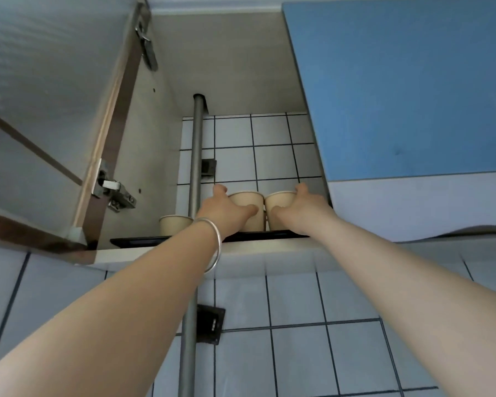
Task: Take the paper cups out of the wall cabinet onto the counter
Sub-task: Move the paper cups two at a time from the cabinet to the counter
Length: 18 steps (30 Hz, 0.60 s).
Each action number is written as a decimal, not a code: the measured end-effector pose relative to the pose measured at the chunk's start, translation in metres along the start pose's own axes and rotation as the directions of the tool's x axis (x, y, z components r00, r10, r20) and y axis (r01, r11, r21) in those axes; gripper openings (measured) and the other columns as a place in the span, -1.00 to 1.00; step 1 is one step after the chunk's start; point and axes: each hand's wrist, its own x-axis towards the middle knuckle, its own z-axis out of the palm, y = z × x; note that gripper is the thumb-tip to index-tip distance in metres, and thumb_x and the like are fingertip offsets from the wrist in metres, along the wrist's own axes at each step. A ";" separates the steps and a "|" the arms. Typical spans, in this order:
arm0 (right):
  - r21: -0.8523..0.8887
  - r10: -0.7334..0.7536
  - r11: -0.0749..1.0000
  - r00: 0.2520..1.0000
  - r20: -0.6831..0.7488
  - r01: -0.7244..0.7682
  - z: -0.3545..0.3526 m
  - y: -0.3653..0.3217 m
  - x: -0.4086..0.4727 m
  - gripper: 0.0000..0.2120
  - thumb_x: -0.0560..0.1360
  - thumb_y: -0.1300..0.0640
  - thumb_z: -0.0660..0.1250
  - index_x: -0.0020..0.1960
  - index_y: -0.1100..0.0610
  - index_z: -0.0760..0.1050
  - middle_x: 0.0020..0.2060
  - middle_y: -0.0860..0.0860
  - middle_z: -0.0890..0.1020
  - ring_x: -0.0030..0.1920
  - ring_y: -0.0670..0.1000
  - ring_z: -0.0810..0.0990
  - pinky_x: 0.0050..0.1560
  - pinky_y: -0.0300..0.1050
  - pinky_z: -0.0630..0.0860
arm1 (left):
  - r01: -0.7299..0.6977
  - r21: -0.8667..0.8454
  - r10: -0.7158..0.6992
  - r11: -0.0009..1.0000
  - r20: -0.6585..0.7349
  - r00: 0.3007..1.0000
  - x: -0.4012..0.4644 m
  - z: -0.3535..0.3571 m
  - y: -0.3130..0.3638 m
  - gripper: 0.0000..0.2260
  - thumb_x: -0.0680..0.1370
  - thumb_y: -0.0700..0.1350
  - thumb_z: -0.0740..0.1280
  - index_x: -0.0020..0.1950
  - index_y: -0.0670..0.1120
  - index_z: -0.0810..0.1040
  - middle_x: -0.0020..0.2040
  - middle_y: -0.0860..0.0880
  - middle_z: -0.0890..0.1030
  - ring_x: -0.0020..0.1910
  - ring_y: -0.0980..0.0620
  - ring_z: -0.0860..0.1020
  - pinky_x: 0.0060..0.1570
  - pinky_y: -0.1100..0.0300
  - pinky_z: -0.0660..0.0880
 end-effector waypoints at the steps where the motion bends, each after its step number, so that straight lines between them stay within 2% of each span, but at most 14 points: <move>1: 0.011 0.012 1.000 1.000 0.018 -0.012 0.001 0.000 0.003 -0.28 0.47 -0.12 0.23 0.51 0.10 0.03 0.32 0.16 0.44 0.26 0.18 0.48 0.01 -0.14 0.40 | -0.006 0.010 0.006 1.000 0.001 1.000 0.003 0.001 -0.001 -0.30 0.45 0.12 0.36 0.48 -0.07 0.15 0.32 -0.16 0.46 0.04 -0.09 0.51 -0.10 0.20 0.36; 4: 0.051 0.023 0.998 0.999 0.034 -0.025 0.005 0.000 0.007 -0.29 0.46 -0.13 0.24 0.50 0.09 0.06 0.28 0.13 0.47 0.22 0.17 0.50 0.00 -0.12 0.43 | -0.014 0.041 0.015 0.999 -0.003 1.000 0.007 0.003 -0.002 -0.30 0.45 0.13 0.35 0.47 -0.10 0.16 0.31 -0.15 0.46 0.18 -0.13 0.51 -0.09 0.20 0.35; 6: 0.106 0.025 0.994 1.000 0.017 -0.027 0.006 0.001 0.006 -0.30 0.46 -0.11 0.26 0.48 0.10 0.09 0.25 0.12 0.49 0.18 0.15 0.52 -0.05 -0.13 0.42 | -0.005 0.021 0.005 1.000 -0.005 1.000 0.006 0.003 -0.002 -0.31 0.45 0.13 0.34 0.46 -0.11 0.16 0.29 -0.15 0.47 0.08 -0.11 0.51 -0.10 0.21 0.35; 8: 0.204 0.022 0.979 1.000 0.004 -0.023 0.004 0.000 0.005 -0.31 0.45 -0.09 0.29 0.47 0.08 0.11 0.24 0.10 0.50 0.18 0.14 0.52 -0.04 -0.13 0.41 | -0.012 -0.033 0.011 0.999 -0.021 1.000 0.004 0.000 0.001 -0.34 0.45 0.11 0.34 0.45 -0.10 0.18 0.26 -0.15 0.50 -0.03 -0.09 0.48 -0.12 0.21 0.37; 11: 0.373 -0.003 0.927 0.999 -0.053 0.023 0.000 -0.002 0.000 -0.33 0.44 -0.04 0.34 0.45 0.06 0.15 0.26 0.09 0.50 0.18 0.12 0.52 0.03 -0.12 0.45 | -0.039 -0.150 0.030 0.988 -0.056 0.998 -0.001 -0.008 0.007 -0.34 0.46 0.07 0.34 0.47 -0.08 0.16 0.27 -0.15 0.49 0.09 -0.13 0.51 -0.08 0.23 0.35; 14: 0.486 -0.031 0.869 0.991 -0.130 0.091 -0.008 -0.008 -0.008 -0.32 0.42 0.01 0.38 0.46 0.05 0.17 0.29 0.08 0.47 0.21 0.10 0.49 0.02 -0.17 0.39 | -0.085 -0.262 0.065 0.961 -0.085 0.994 -0.009 -0.021 0.015 -0.31 0.45 0.07 0.37 0.48 -0.04 0.13 0.24 -0.10 0.49 -0.04 -0.05 0.46 -0.09 0.21 0.38; 18: 0.595 -0.047 0.788 0.979 -0.196 0.157 -0.022 -0.020 -0.021 -0.26 0.39 -0.06 0.43 0.45 0.01 0.15 0.28 0.04 0.45 0.13 0.04 0.47 0.05 -0.15 0.40 | -0.144 -0.392 0.092 0.909 -0.148 0.985 -0.024 -0.039 0.030 -0.26 0.40 0.09 0.43 0.47 0.01 0.13 0.17 -0.05 0.45 0.00 -0.02 0.45 0.00 0.17 0.45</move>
